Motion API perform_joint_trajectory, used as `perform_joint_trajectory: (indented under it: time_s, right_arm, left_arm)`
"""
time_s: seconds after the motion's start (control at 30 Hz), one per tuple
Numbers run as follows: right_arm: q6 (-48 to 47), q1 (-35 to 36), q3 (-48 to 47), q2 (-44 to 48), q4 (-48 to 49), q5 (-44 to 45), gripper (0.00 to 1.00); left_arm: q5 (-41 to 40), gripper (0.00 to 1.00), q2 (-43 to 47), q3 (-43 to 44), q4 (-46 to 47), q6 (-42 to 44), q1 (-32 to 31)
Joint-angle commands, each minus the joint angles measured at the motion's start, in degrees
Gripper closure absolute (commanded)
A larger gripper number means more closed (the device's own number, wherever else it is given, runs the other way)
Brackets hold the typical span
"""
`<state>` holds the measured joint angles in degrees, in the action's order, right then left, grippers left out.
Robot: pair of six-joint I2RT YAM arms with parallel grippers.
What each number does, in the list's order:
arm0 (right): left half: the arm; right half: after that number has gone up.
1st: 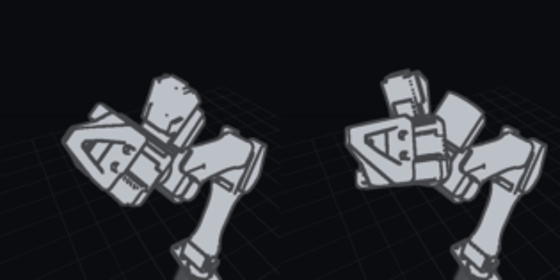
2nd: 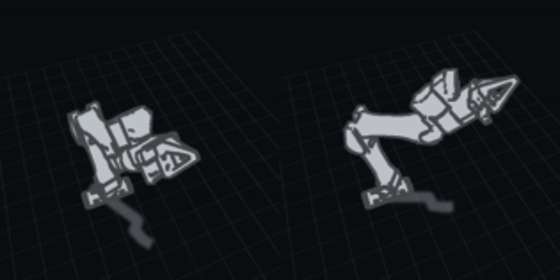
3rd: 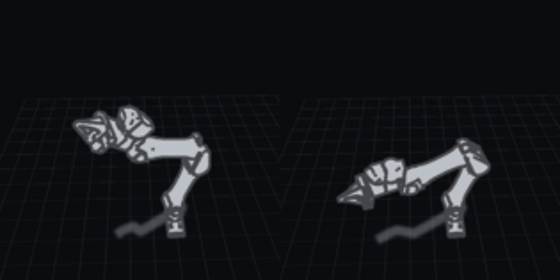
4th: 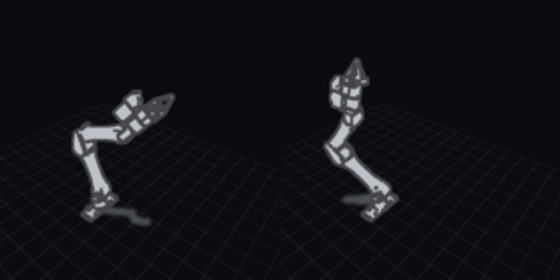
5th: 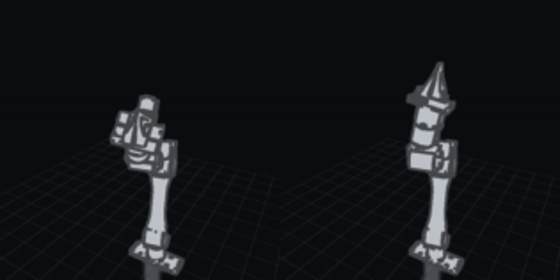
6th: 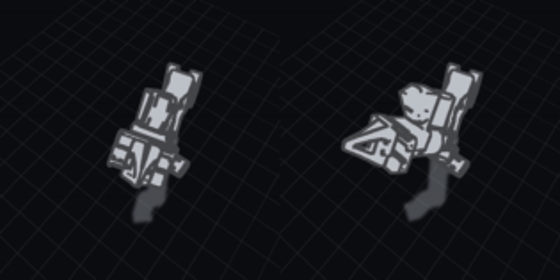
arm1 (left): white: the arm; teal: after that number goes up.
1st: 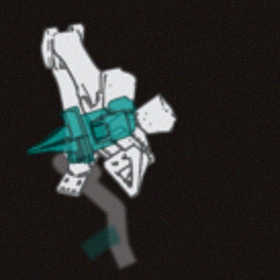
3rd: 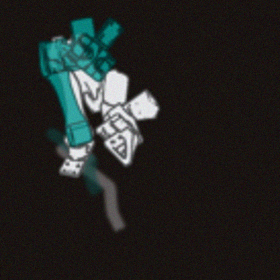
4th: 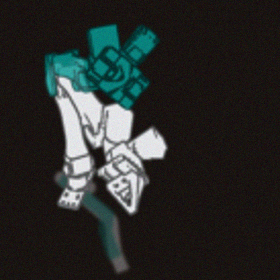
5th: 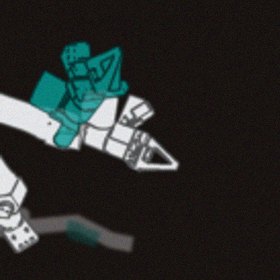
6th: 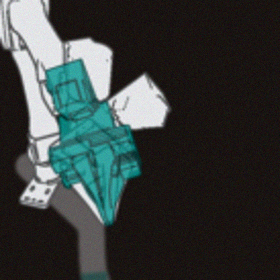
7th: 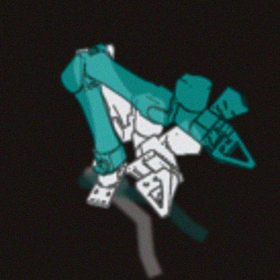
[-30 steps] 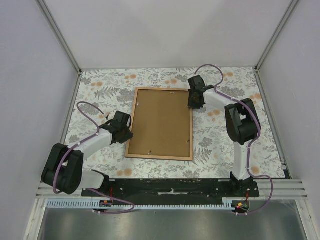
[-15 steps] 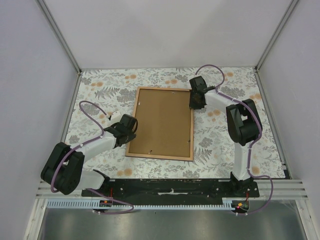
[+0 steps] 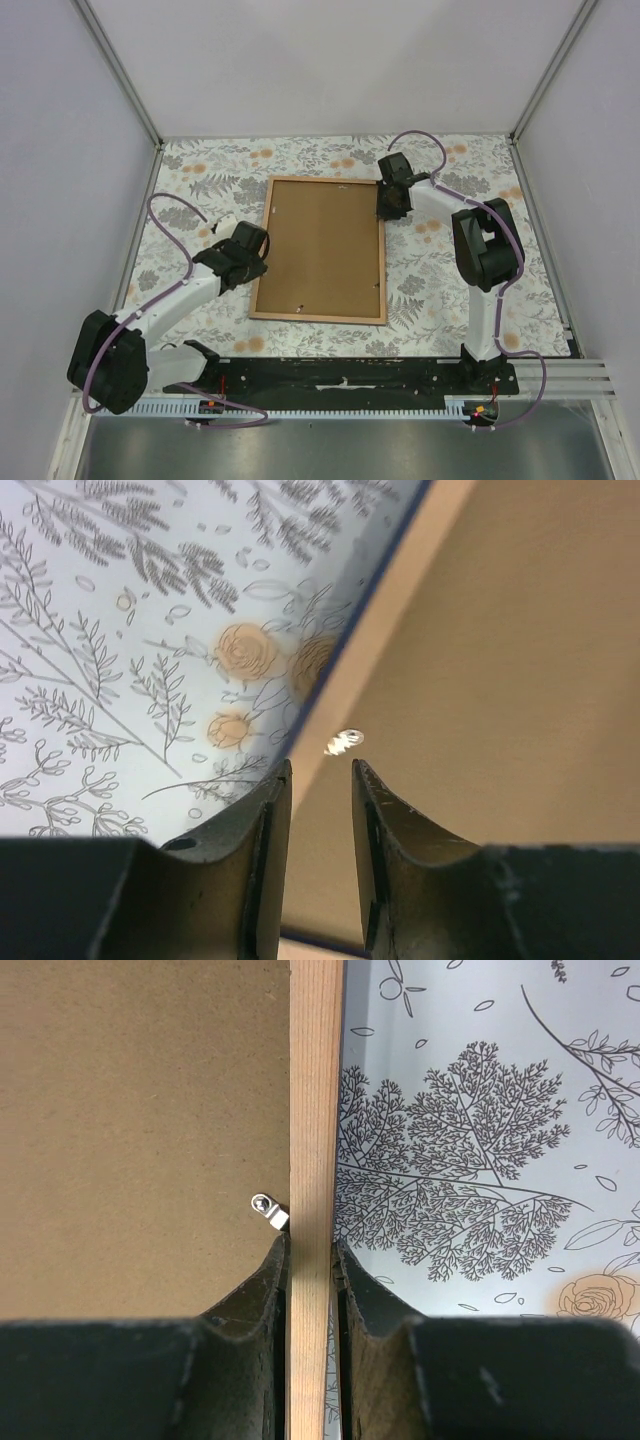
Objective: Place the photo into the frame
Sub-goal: Press the fastener onto the backboard.
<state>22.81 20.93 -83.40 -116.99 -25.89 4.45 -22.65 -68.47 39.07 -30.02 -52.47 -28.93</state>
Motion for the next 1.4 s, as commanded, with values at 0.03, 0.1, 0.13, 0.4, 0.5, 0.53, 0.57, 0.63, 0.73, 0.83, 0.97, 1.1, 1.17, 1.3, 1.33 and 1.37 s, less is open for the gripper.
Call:
perform_joint_trajectory:
  time_s: [0.03, 0.1, 0.13, 0.4, 0.5, 0.53, 0.57, 0.63, 0.73, 0.83, 0.97, 1.1, 1.17, 1.3, 1.33, 1.37]
  right_arm:
    - [-3.12, 0.08, 2.09, -0.26, -5.05, 1.00, 1.00]
    - [-3.12, 0.16, 2.27, -0.17, -5.14, 0.74, 1.00]
    - [-3.12, 0.08, 2.36, -0.26, -5.14, 0.65, 1.00]
    - [-4.09, 0.34, 5.08, 1.23, -4.26, 0.56, 1.00]
    - [-4.70, 1.13, 6.75, 2.47, -3.56, 0.82, 1.00]
    - [-4.88, 1.31, 7.28, 2.90, -3.47, 1.00, 1.00]
    - [-4.97, 1.57, 7.72, 3.26, -3.38, 1.09, 1.00]
    - [-5.14, 2.10, 8.33, 3.61, -3.20, 1.26, 1.00]
    - [-5.14, 2.98, 9.39, 4.05, -3.11, 1.53, 1.00]
    - [-4.79, 3.24, 10.62, 4.66, -2.94, 1.53, 1.00]
    - [-4.70, 3.33, 11.94, 5.28, -2.76, 1.62, 1.00]
    - [-4.79, 3.33, 12.64, 5.54, -2.59, 1.44, 1.00]
    - [-4.79, 3.24, 12.82, 5.63, -2.50, 1.53, 1.00]
    - [-4.79, 3.33, 12.73, 5.46, -2.41, 1.27, 1.00]
    - [-4.79, 3.33, 12.64, 5.46, -2.50, 1.27, 1.00]
    - [-4.70, 3.33, 12.73, 5.46, -2.41, 1.00, 1.00]
  left_arm:
    - [-1.43, 0.63, -0.43, 5.67, 1.11, 3.95, 0.54]
    - [0.06, 0.63, -1.40, 5.41, 1.45, 4.13, 0.54]
    - [0.33, 0.63, -1.75, 4.79, 1.80, 4.13, 0.54]
    - [0.15, 0.50, -7.19, 8.20, 5.50, 8.69, 1.15]
    - [0.15, 0.46, -13.25, 14.09, 4.62, 11.42, 2.38]
    - [1.29, 0.44, -15.27, 16.11, 4.45, 12.55, 3.17]
    - [2.43, 0.43, -18.08, 17.87, 4.27, 13.70, 4.05]
    - [3.32, 0.42, -22.83, 22.08, 3.13, 15.54, 5.54]
    - [5.59, 0.40, -28.72, 27.27, 3.21, 18.97, 7.56]
    - [7.88, 0.38, -33.38, 30.88, 3.48, 21.78, 8.71]
    - [9.90, 0.38, -36.99, 33.79, 3.74, 22.93, 9.94]
    - [12.02, 0.38, -39.81, 35.64, 4.35, 24.16, 10.47]
    - [12.46, 0.38, -40.78, 36.08, 4.36, 24.34, 10.56]
    - [12.37, 0.40, -42.18, 35.99, 4.18, 23.90, 11.52]
    - [12.28, 0.40, -42.36, 35.99, 4.18, 23.64, 11.79]
    - [12.28, 0.40, -42.71, 35.99, 4.44, 23.47, 12.14]
